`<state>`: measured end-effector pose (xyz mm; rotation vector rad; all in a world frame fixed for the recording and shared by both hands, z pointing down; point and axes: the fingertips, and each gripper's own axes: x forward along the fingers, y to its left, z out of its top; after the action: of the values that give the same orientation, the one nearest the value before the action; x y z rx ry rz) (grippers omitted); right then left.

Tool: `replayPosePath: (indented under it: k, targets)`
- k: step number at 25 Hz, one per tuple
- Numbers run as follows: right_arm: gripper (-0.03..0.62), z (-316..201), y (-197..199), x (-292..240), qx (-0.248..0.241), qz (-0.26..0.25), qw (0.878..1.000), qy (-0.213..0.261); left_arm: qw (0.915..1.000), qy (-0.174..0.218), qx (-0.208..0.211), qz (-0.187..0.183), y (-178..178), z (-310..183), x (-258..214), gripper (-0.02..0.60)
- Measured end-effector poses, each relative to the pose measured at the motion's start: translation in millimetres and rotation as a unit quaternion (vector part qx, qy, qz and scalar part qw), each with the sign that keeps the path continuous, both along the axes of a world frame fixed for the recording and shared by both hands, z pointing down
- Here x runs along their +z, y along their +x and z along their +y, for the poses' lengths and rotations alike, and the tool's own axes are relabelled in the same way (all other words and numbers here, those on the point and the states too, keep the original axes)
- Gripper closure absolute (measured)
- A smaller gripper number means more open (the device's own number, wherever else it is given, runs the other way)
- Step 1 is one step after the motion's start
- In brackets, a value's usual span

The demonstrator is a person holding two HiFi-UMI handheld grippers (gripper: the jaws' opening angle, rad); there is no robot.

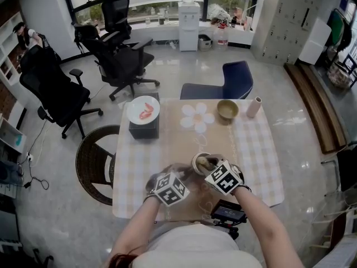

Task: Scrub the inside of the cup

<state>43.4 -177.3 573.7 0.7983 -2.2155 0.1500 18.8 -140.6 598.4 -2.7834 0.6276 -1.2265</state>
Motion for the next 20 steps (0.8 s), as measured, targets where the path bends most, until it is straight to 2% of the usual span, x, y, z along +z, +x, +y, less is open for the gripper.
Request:
replayPosePath:
  k: [4,9,17,20]
  targets:
    - [0.502,-6.0,4.6,-1.6,-0.001,0.061,0.997,0.04,1.0,-0.002,-0.004,0.0,0.2,-0.3,0.5,0.522]
    - [0.502,-8.9,13.7,0.3,-0.011,0.128,0.991,0.045,0.9999,-0.005,-0.009,0.002,-0.6,-1.5,1.2,0.522]
    - [0.502,-2.9,20.4,4.8,-0.051,0.171,0.983,-0.05,0.9999,-0.003,-0.01,0.003,-0.9,-1.9,1.8,0.522]
    - [0.503,0.5,20.6,5.6,-0.064,0.172,0.978,-0.095,1.0,-0.002,-0.009,0.001,-1.0,-2.2,1.5,0.522]
